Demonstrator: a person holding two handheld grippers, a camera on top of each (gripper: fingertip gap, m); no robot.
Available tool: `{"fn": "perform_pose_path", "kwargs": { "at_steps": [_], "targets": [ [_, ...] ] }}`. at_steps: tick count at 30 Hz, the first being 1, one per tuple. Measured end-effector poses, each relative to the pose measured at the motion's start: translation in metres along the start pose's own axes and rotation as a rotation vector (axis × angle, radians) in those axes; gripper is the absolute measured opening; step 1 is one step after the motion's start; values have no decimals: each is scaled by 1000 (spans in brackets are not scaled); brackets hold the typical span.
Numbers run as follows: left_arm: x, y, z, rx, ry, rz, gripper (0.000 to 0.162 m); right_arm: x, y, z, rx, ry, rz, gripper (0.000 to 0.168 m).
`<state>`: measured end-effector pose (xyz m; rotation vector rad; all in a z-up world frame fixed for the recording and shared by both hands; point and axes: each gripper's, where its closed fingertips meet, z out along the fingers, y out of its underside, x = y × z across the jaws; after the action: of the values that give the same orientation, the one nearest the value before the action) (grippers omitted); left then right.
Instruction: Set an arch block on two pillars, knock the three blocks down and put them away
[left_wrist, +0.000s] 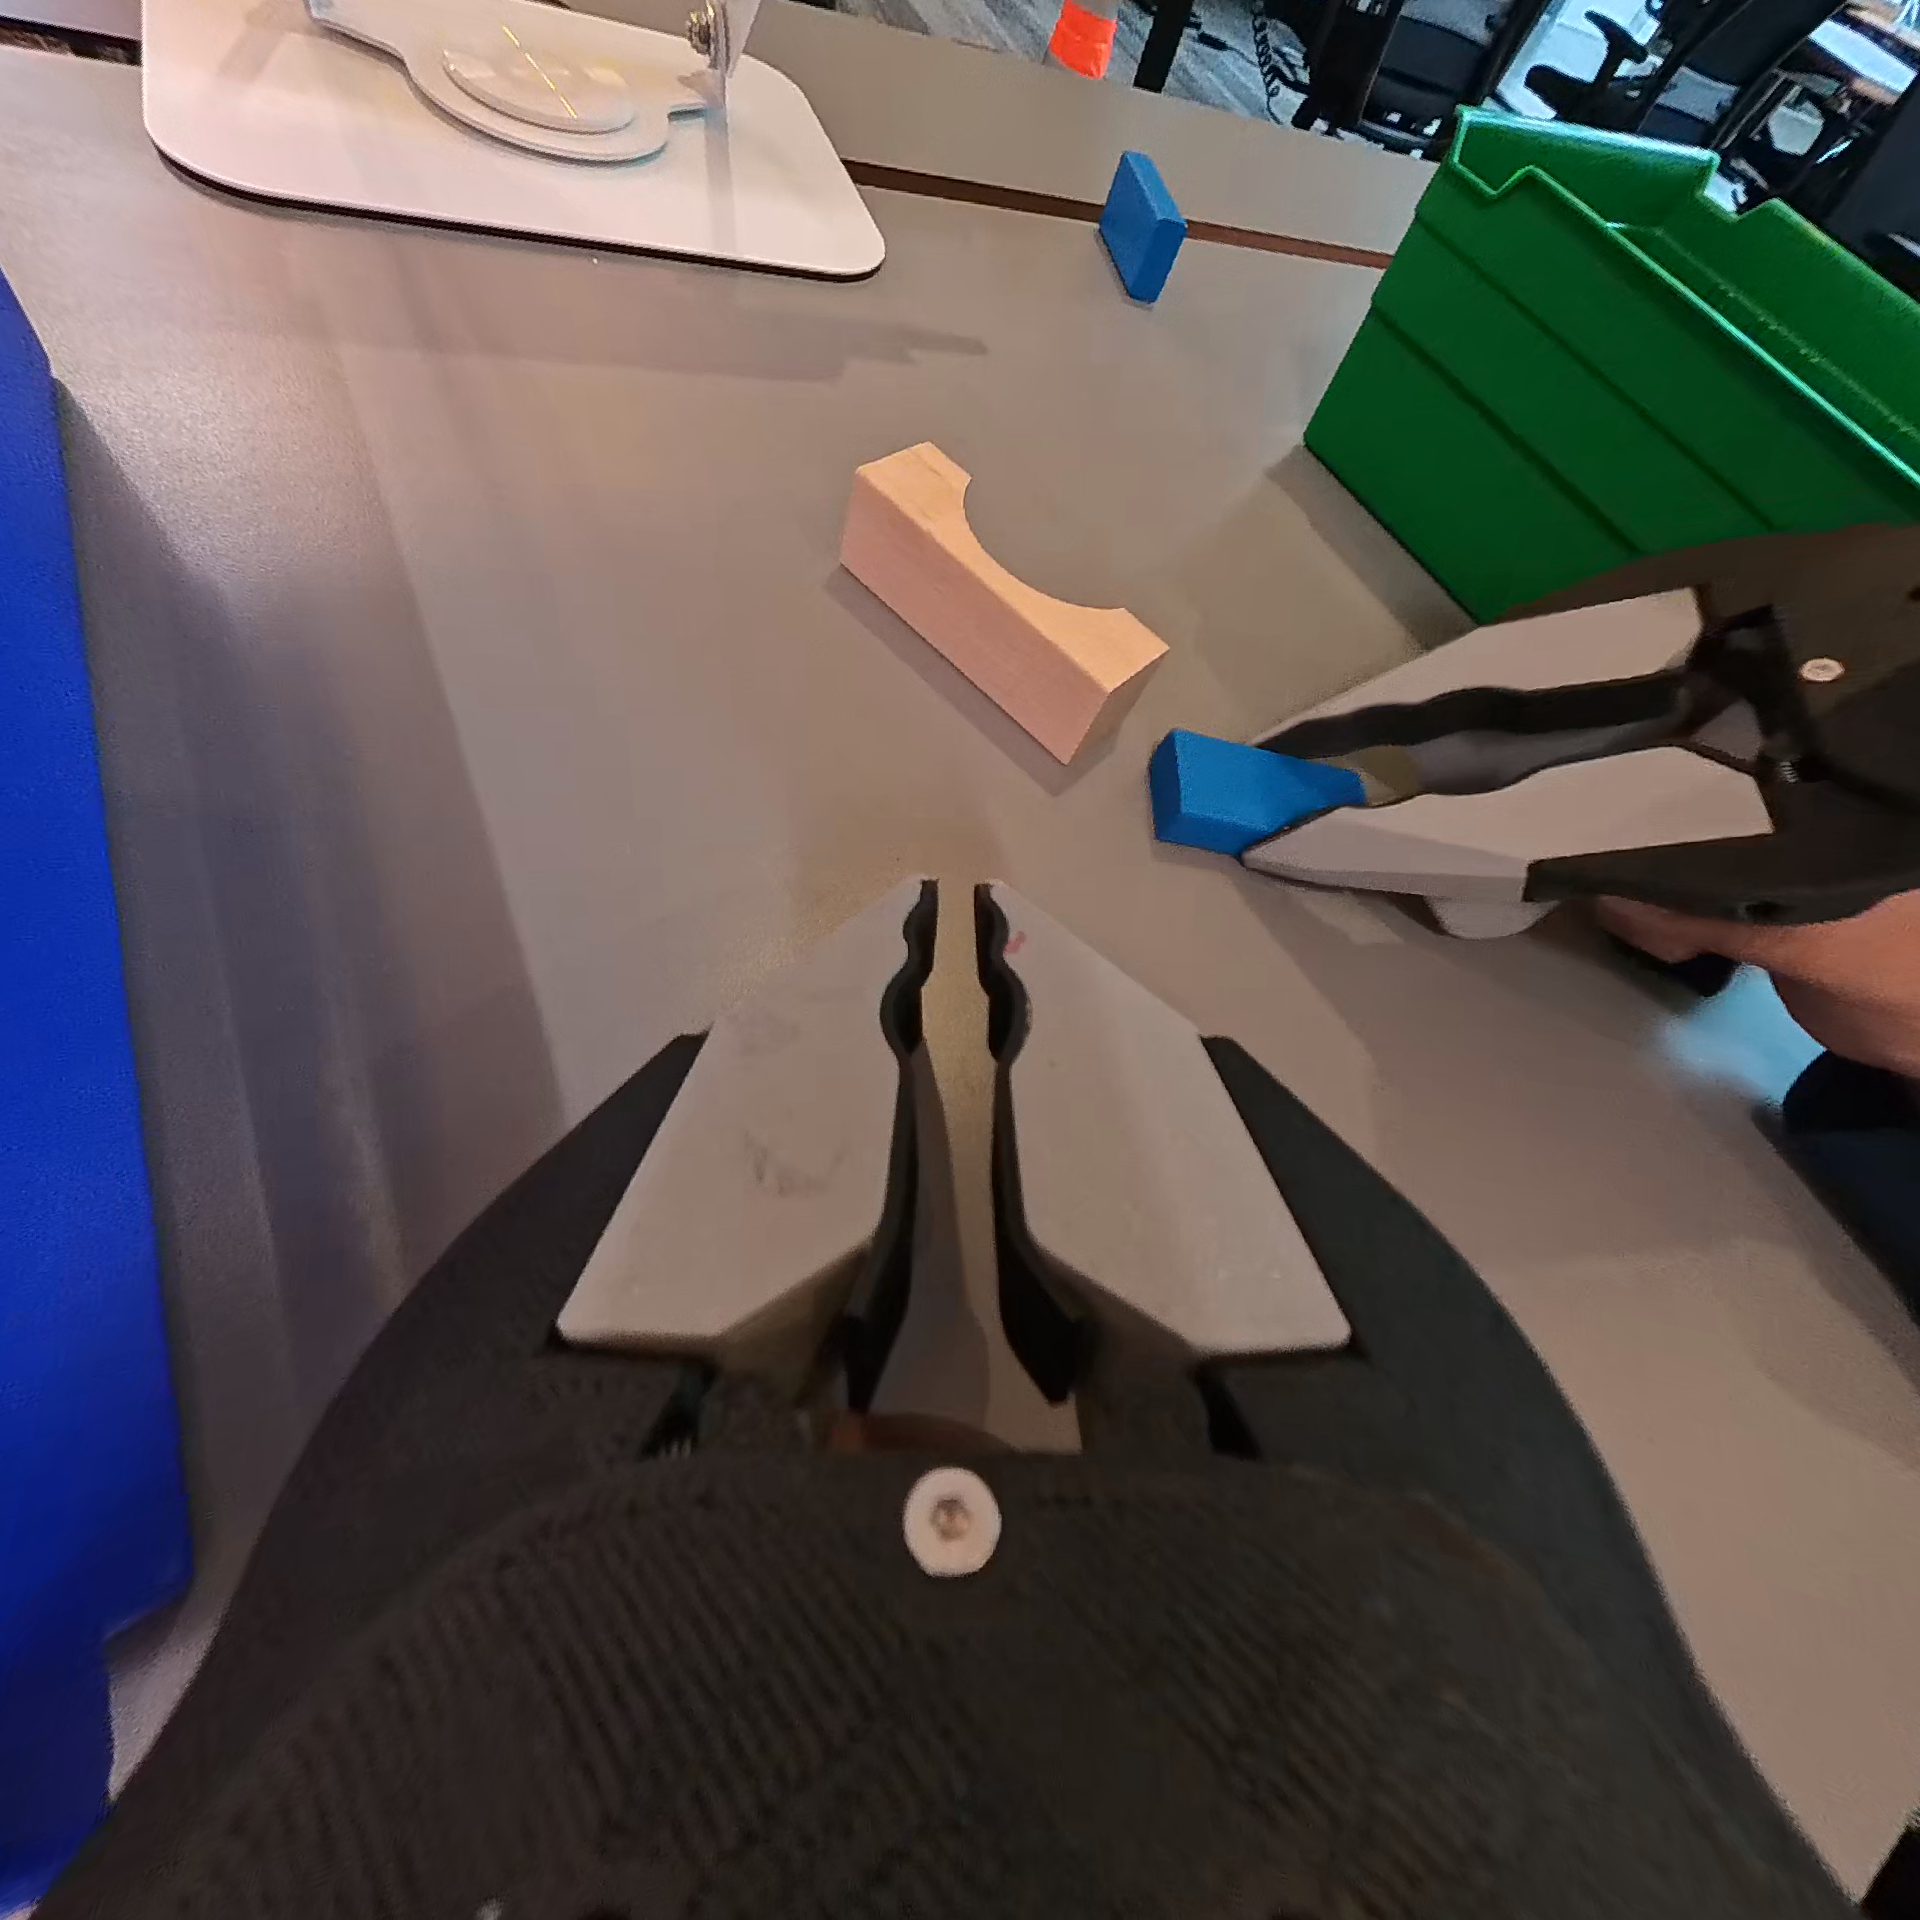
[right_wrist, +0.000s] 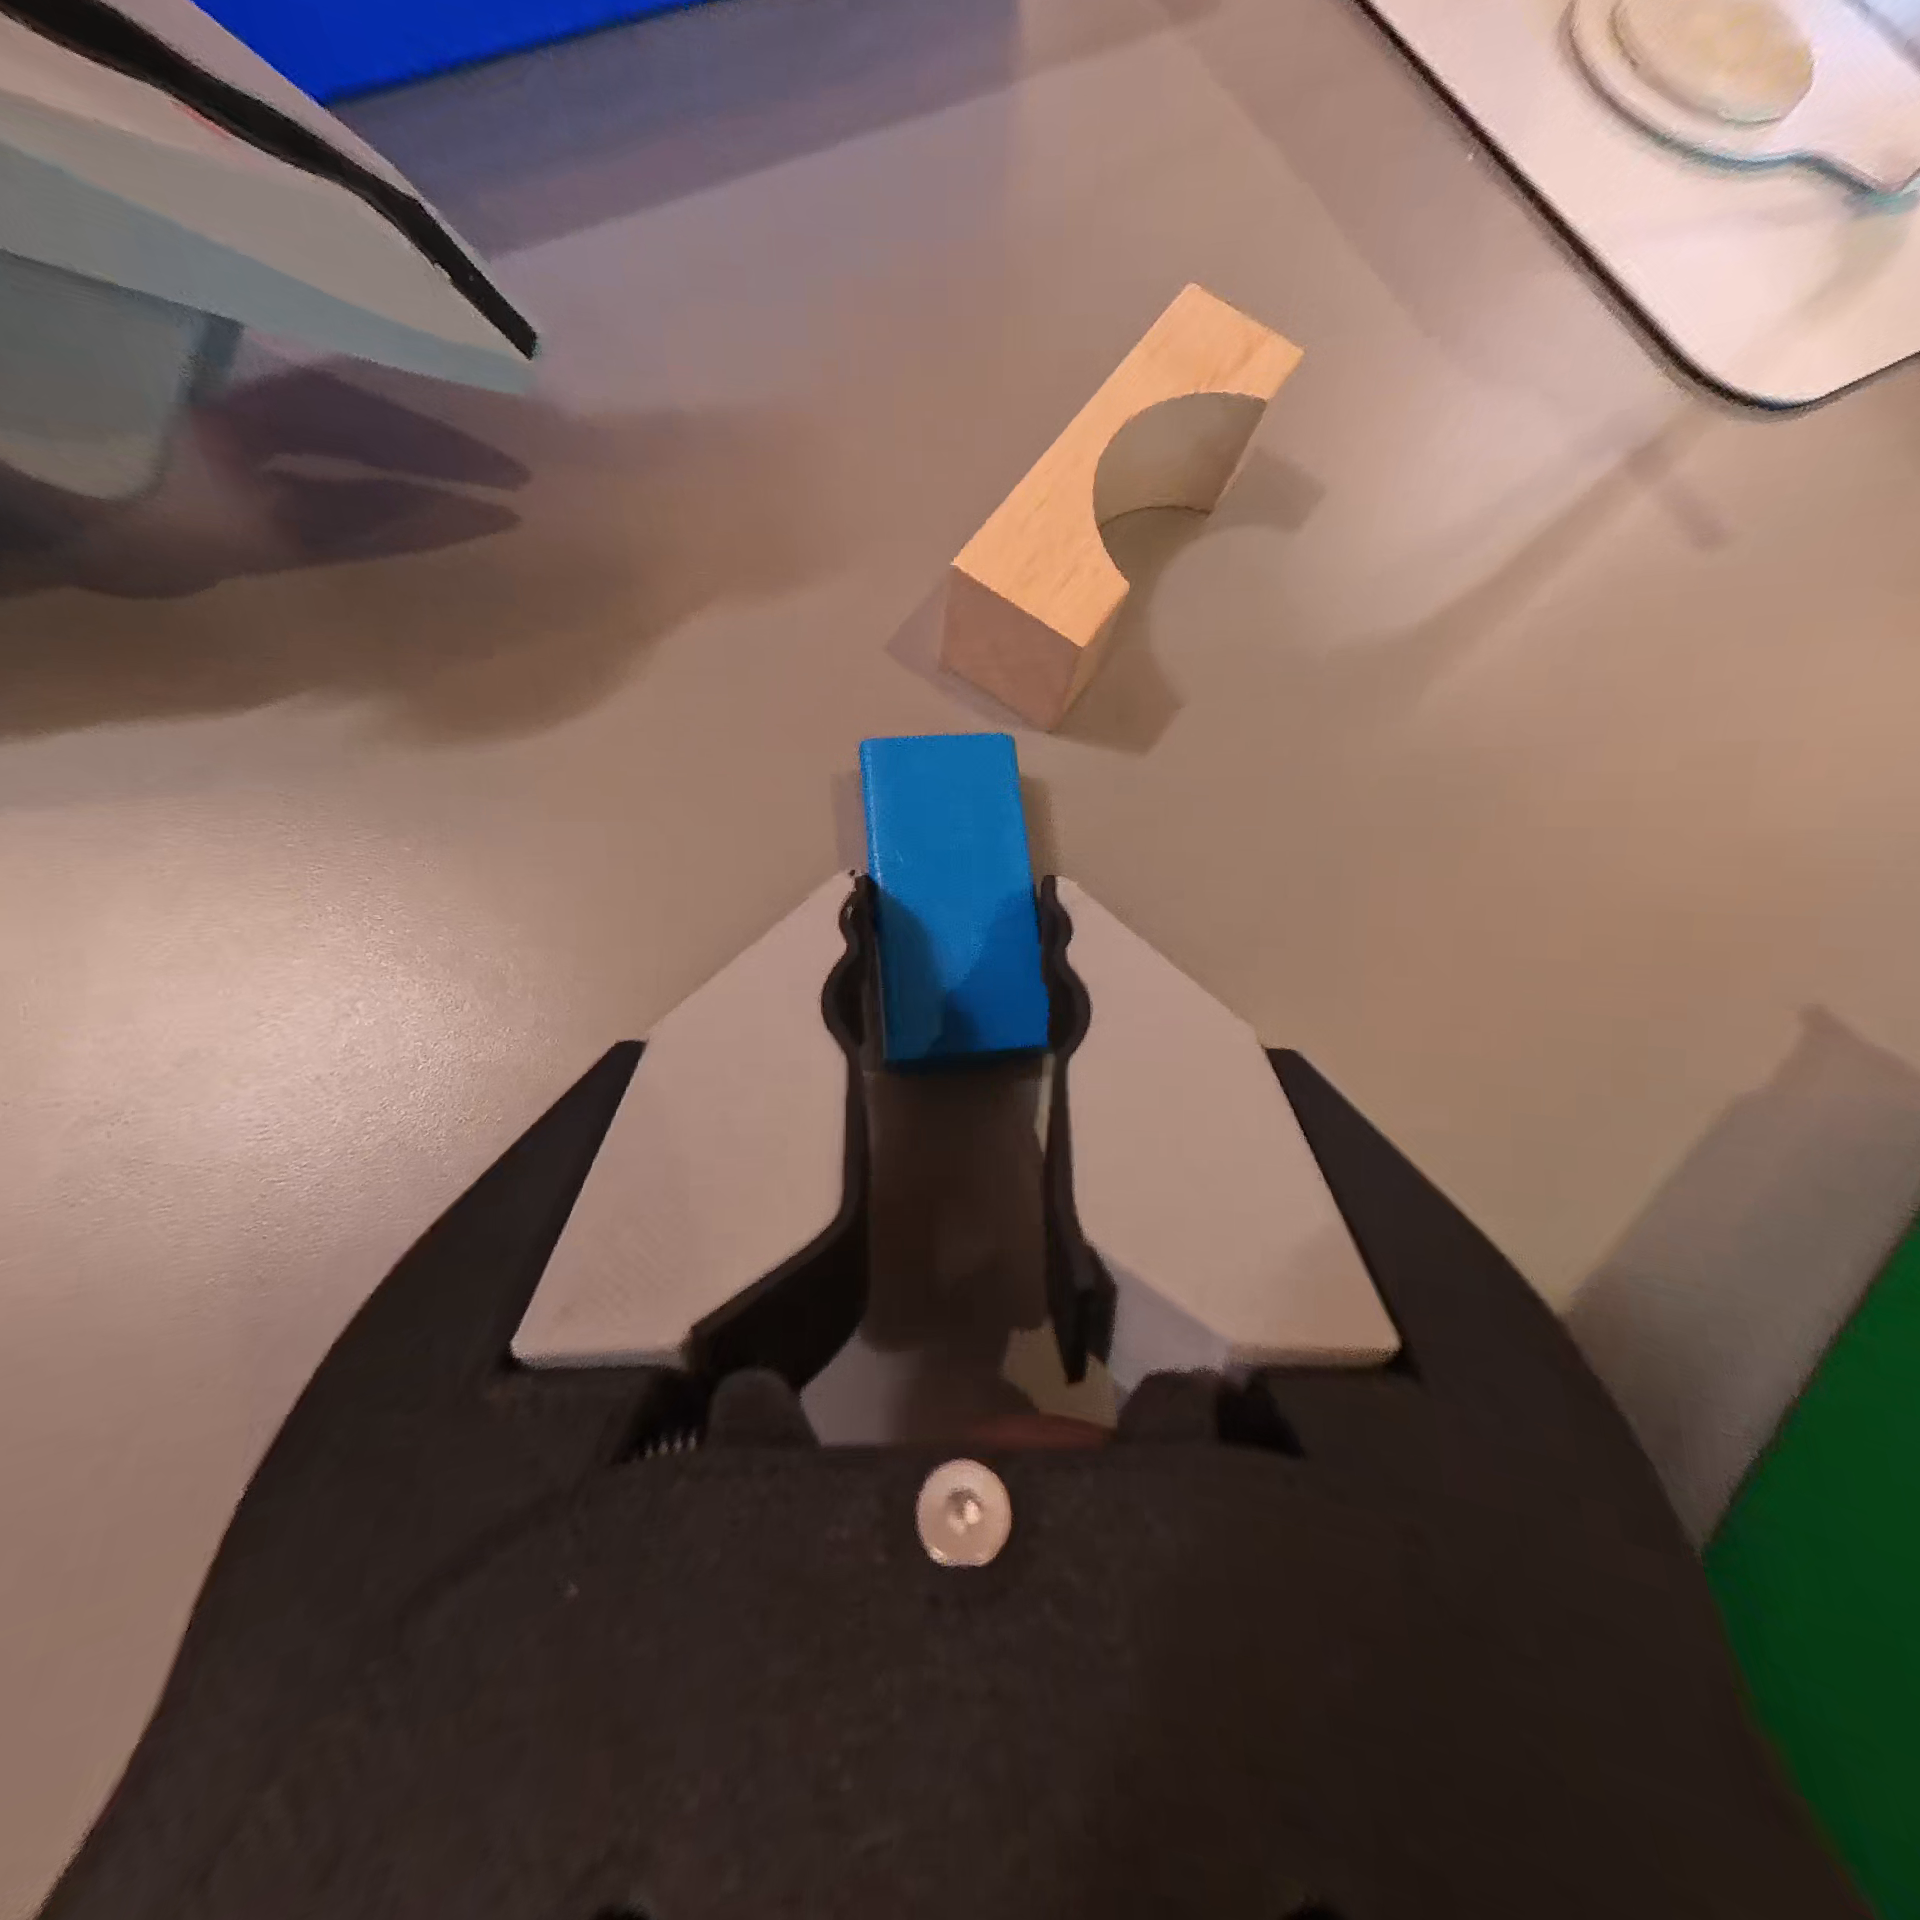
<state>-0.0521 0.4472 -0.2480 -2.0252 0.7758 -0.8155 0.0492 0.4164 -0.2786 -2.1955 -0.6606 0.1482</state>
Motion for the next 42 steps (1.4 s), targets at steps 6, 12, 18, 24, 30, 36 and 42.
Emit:
{"fn": "perform_pose_path", "kwargs": {
  "at_steps": [6, 12, 18, 24, 30, 36, 42],
  "targets": [
    [0, 0, 0, -2, 1, -2, 4, -3, 1, 1, -10, -10, -7, 30],
    [1, 1, 0, -7, 7, -5, 4, -4, -1, -1, 7, 2, -18, 29],
    [1, 2, 0, -10, 7, -5, 4, -4, 2, 0, -11, 0, -14, 30],
    [1, 2, 1, -11, 5, -3, 4, -4, 3, -1, -17, -12, 4, 30],
    [1, 2, 1, -11, 6, -4, 4, 0, -39, -26, 184, 138, -132, 29],
    [1, 2, 1, -12, 8, 0, 4, 31, -95, -123, 505, 646, -221, 30],
    [3, 3, 2, -24, 8, 9, 5, 59, -103, -238, 696, 998, -109, 29]
  ]
}}
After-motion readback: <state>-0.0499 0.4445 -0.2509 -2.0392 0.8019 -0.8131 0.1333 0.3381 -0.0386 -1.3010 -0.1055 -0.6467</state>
